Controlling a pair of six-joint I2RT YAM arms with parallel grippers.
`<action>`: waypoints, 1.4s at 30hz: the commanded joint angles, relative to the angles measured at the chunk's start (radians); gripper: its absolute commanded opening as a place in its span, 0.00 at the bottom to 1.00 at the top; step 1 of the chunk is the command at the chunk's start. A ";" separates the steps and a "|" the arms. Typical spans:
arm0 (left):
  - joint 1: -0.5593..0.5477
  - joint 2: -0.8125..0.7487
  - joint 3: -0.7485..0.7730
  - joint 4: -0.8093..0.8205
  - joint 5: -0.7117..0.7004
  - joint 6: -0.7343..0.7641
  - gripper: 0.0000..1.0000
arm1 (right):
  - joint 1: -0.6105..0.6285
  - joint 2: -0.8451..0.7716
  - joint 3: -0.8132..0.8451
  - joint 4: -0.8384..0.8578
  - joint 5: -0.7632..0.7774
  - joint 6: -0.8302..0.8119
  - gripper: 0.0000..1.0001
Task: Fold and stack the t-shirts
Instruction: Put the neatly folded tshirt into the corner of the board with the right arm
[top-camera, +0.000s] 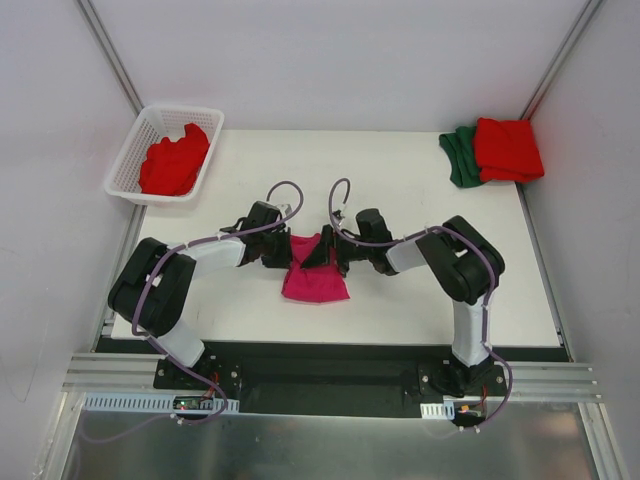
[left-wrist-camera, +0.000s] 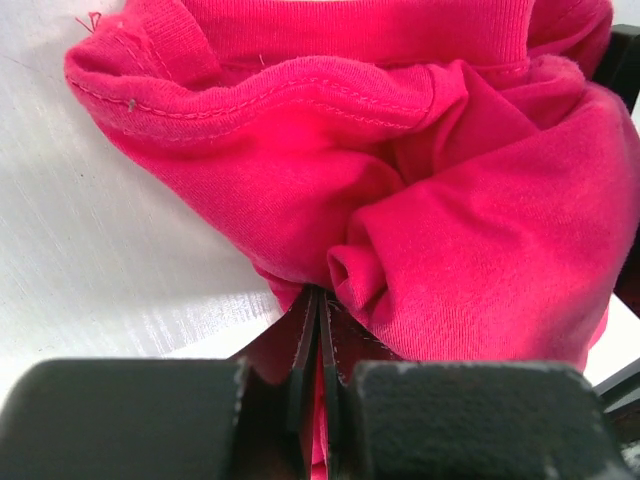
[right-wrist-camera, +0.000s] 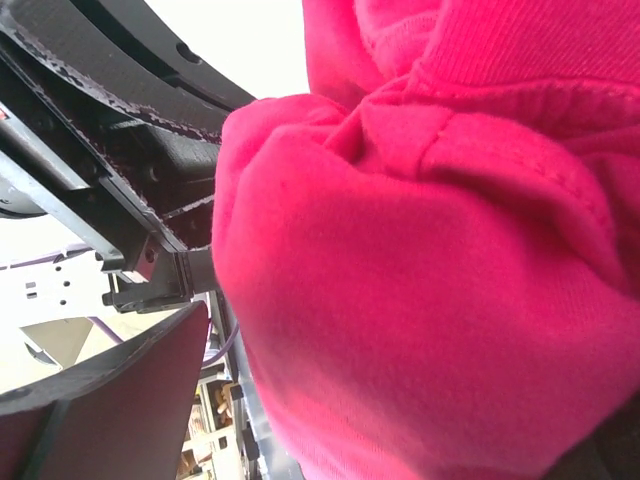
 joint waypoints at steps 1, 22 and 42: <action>-0.014 0.019 0.007 -0.003 0.021 -0.009 0.00 | 0.031 0.088 -0.032 -0.148 0.100 -0.048 0.86; -0.014 -0.225 0.041 -0.143 -0.099 0.023 0.99 | 0.032 0.096 -0.029 -0.148 0.079 -0.055 0.01; 0.007 -0.488 0.078 -0.352 -0.306 0.067 0.99 | 0.018 -0.174 0.013 -0.461 0.250 -0.286 0.01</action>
